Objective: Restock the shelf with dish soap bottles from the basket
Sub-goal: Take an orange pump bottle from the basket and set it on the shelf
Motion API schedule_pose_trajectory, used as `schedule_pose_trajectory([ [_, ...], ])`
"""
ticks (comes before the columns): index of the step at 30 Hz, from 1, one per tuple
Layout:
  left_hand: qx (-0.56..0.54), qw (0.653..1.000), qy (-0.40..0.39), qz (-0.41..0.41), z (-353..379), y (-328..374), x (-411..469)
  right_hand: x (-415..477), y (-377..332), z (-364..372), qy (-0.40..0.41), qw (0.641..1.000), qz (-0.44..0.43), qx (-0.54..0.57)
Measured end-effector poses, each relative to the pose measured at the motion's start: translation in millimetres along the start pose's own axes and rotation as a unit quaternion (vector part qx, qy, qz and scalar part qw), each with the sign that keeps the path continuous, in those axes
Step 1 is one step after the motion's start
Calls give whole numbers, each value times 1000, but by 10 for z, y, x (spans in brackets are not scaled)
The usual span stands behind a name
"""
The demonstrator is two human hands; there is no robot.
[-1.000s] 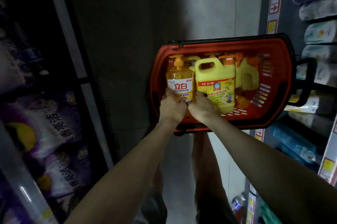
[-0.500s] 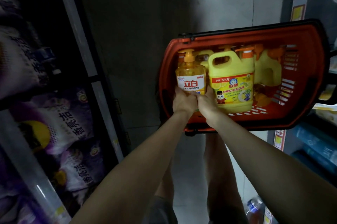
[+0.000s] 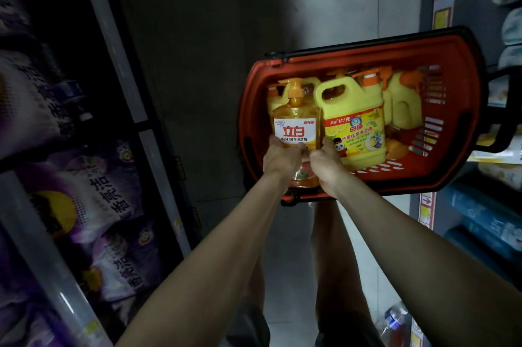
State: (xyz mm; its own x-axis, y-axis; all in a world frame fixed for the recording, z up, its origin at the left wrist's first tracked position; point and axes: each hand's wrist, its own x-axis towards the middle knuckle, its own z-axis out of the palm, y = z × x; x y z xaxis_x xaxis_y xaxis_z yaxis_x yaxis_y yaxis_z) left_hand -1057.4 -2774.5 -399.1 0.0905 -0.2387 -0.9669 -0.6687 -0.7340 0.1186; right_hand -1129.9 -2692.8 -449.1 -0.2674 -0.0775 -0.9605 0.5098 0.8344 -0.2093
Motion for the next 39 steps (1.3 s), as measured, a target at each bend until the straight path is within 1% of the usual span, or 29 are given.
schedule_pose_trajectory([
  [2,1,1000,3,12,-24,16,-129,-95,-25,-64,-5,1000,-9,1],
  [6,6,999,-15,28,-123,90,-529,-395,-161,-214,-1,999,-35,-26],
  [10,1,997,-5,81,-347,180,-1041,-892,-379,-358,-2,996,-74,-39],
  [14,-57,991,-19,123,-669,272,-1579,-1536,-654,-489,-29,995,-100,-2],
  [17,-118,983,-51,132,-972,405,-1919,-2034,-860,-553,-40,988,-144,28],
  [20,-139,971,-102,166,-1318,594,-2330,-2558,-1048,-585,-51,980,-185,43],
  [24,-115,953,-160,231,-1704,815,-2919,-3269,-1305,-593,-63,970,-230,53],
  [29,-123,924,-207,297,-2154,981,-3608,-4152,-1595,-569,-87,952,-288,60],
  [36,-94,886,-207,404,-2605,1132,-4319,-5128,-1919,-627,-85,918,-385,32],
  [39,-94,866,-182,455,-2699,1194,-4606,-5454,-2027,-673,-89,906,-413,24],
])
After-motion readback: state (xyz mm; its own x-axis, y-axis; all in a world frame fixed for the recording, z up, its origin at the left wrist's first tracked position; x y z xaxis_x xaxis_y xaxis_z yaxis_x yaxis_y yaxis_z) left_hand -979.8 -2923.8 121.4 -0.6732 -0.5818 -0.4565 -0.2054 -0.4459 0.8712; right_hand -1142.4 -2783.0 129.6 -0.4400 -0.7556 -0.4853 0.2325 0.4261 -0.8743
